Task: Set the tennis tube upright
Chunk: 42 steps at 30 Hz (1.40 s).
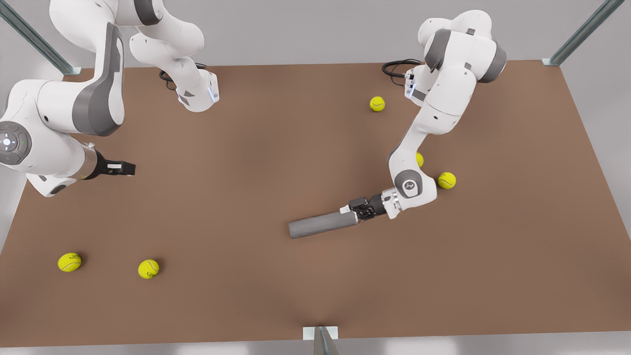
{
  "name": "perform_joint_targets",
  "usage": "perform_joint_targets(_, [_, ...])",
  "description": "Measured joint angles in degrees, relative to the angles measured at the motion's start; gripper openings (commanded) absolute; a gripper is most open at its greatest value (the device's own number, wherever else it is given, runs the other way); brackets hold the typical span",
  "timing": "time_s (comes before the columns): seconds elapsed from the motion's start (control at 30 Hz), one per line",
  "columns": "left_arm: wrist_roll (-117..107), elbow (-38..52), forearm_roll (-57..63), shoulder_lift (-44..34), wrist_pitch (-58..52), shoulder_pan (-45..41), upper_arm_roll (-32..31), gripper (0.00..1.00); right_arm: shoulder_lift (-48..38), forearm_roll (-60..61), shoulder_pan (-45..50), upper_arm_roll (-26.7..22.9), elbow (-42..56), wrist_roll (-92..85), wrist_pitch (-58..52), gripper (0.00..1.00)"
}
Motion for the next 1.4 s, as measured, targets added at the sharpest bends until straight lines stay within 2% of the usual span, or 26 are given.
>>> perform_joint_targets(0.1, [0.7,0.1,-0.5,-0.1,-0.1,0.0,-0.2,0.69,0.5,0.0,-0.1,0.0,0.2,0.2,0.0,1.0])
perform_joint_targets(0.37, [2.2,0.1,-0.8,-0.4,-0.3,0.1,-0.2,0.51,0.9,0.0,0.2,0.0,0.5,0.6,0.0,1.0])
perform_joint_targets(1.13, [1.5,0.0,-0.4,-4.5,1.0,-1.2,-0.1,0.26,2.0,-0.4,0.3,0.1,0.5,1.1,0.3,1.0])
perform_joint_targets(1.4, [0.5,-0.3,-0.1,-6.2,2.3,-2.0,-0.1,0.21,2.3,-0.4,0.4,0.1,1.7,1.2,0.3,1.0])
